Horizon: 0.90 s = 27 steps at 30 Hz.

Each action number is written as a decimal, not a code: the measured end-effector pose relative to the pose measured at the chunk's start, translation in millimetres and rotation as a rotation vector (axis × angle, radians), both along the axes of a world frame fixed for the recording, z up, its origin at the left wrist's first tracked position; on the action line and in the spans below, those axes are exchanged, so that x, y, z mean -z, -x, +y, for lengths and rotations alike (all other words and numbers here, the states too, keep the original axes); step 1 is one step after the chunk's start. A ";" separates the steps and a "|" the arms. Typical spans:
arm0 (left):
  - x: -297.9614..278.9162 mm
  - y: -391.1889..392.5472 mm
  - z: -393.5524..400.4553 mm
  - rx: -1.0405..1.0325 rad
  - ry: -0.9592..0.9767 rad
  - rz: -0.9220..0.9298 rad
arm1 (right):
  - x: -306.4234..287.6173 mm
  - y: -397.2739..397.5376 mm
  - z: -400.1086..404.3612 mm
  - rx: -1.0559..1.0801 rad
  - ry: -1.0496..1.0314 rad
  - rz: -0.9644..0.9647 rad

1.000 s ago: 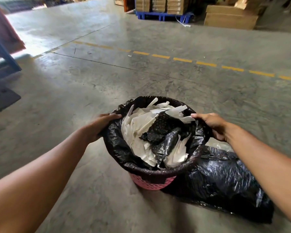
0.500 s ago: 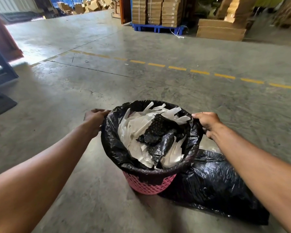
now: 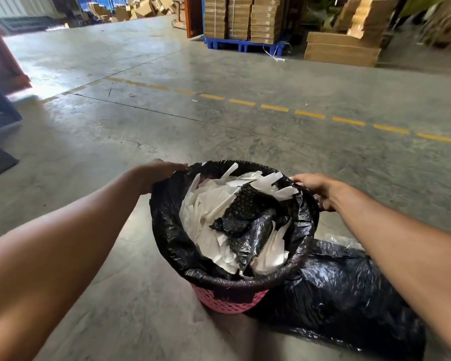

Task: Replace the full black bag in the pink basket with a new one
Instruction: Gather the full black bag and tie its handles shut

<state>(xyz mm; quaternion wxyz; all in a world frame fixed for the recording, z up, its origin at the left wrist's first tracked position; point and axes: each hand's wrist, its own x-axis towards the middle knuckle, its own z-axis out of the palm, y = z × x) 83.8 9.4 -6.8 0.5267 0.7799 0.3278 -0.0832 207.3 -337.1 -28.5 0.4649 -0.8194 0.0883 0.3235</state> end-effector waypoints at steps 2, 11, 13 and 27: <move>-2.5 -10.2 -1.3 -0.007 -0.059 0.004 | 1.4 -7.1 2.1 -0.011 0.046 0.051; -3.2 -31.9 -13.2 -0.126 0.131 -0.244 | 8.3 -19.3 2.3 -0.008 -0.041 0.097; -1.4 -34.7 -14.7 -0.107 0.103 -0.246 | 9.6 -22.1 1.6 0.056 -0.086 0.060; 8.9 -35.9 -22.7 0.105 0.003 -0.445 | 23.0 -3.6 9.1 0.437 -0.531 -0.190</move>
